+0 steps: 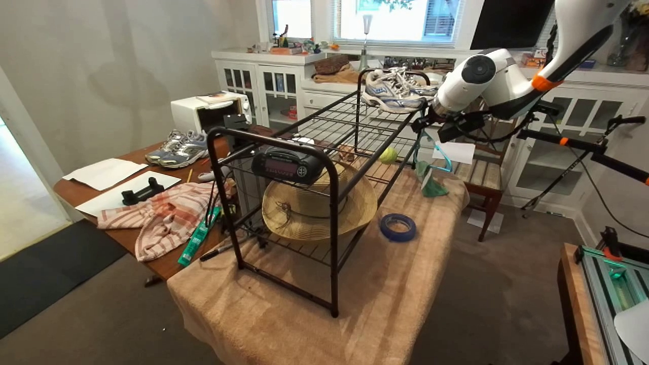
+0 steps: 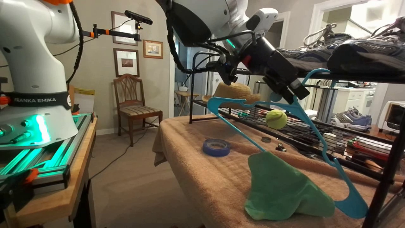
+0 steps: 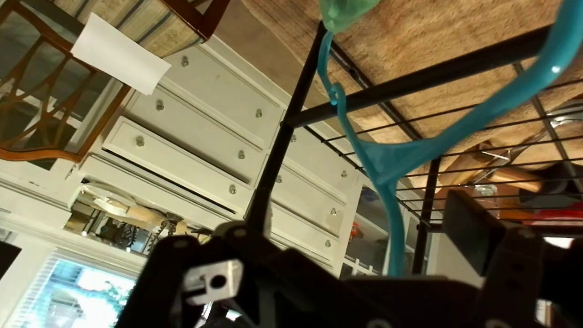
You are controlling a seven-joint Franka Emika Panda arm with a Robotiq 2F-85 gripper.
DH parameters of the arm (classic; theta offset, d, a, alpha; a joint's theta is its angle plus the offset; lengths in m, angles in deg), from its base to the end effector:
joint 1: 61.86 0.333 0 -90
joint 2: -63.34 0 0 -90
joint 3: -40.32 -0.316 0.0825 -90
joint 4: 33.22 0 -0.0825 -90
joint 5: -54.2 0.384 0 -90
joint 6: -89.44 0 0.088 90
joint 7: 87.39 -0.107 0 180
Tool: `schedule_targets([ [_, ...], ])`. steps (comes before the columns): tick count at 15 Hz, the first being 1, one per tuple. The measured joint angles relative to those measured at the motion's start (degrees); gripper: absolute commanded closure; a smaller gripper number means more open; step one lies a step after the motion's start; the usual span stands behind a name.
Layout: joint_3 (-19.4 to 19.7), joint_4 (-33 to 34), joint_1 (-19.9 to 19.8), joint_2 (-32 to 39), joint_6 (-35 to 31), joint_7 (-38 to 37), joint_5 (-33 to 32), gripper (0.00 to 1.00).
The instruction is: Move the blue hanger to the left side of the shoe rack.
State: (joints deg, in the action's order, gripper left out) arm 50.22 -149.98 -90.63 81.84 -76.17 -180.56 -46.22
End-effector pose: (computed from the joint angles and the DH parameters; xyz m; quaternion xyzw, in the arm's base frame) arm 0.4970 -0.3198 0.2947 0.8621 -0.2760 0.3171 0.2829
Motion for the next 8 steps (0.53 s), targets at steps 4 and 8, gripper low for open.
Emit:
schedule_targets([
  [4,-0.4,2.5,0.0,2.8,0.0,-6.0,-6.5,0.64],
  [8,-0.9,3.2,0.0,3.6,0.0,-9.8,-10.5,0.95],
])
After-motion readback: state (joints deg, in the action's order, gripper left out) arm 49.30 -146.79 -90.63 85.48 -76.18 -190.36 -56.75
